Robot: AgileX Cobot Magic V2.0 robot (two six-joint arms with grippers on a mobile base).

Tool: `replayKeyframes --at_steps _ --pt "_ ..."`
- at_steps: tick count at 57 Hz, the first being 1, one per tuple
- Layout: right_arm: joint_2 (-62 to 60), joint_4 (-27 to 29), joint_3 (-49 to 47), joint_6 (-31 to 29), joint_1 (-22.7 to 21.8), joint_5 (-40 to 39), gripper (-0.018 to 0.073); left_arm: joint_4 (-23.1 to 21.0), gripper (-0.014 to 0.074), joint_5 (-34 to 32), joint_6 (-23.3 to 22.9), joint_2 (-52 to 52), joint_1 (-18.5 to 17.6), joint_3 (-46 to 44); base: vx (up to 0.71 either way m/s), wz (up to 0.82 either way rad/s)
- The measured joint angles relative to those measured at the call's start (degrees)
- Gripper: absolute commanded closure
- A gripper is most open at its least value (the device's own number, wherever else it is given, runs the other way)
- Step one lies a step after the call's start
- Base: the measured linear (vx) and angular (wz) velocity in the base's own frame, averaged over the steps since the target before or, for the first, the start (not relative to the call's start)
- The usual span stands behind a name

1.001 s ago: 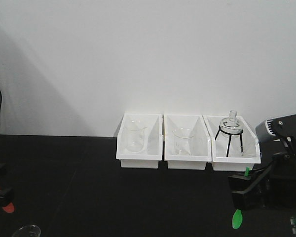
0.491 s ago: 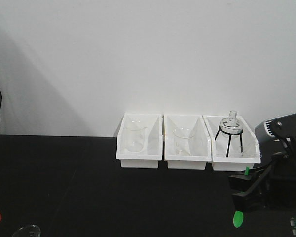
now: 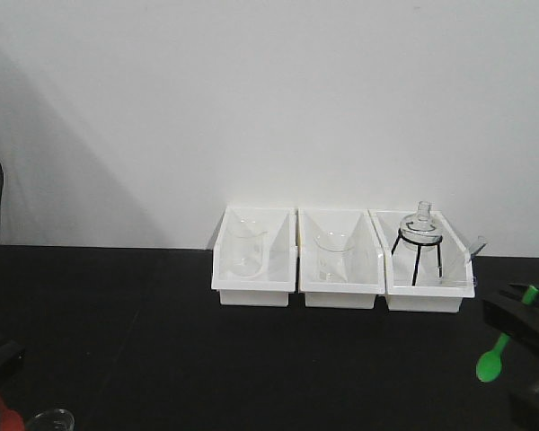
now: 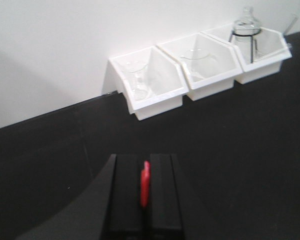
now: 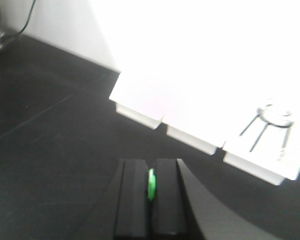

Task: Sort red and green spoons into left cabinet
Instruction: 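Lift the red spoon out of the beaker and raise both grippers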

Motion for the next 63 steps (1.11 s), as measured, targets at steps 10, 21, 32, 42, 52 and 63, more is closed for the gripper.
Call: replayKeyframes --at_steps 10,21,32,42,52,63 --pt "-9.9 0.1 8.1 -0.4 0.0 -3.2 0.0564 -4.6 0.0603 -0.3 3.6 -0.2 -1.8 0.0 0.0 0.0" --pt "-18.1 0.4 13.1 -0.4 0.0 -3.4 0.0564 -6.4 0.0603 -1.1 4.4 -2.5 -2.3 0.0 0.0 0.0" --pt "-21.2 0.5 15.8 -0.5 0.0 -3.4 0.0564 -6.2 0.0603 -1.3 4.6 -4.1 -2.3 0.0 0.0 0.0" --pt "-21.3 0.5 16.0 -0.7 0.0 -3.4 0.0564 -6.2 0.0603 0.3 4.6 -4.1 -2.3 0.0 0.0 0.0" --pt "-21.3 0.6 16.0 -0.8 0.0 -3.4 0.0564 -6.2 0.0603 2.2 4.6 -4.1 -2.3 0.0 0.0 0.0" --pt "-21.3 0.7 16.0 -0.8 0.0 -3.4 0.0564 -6.2 0.0603 2.5 4.6 -4.1 -2.3 0.0 0.0 0.0"
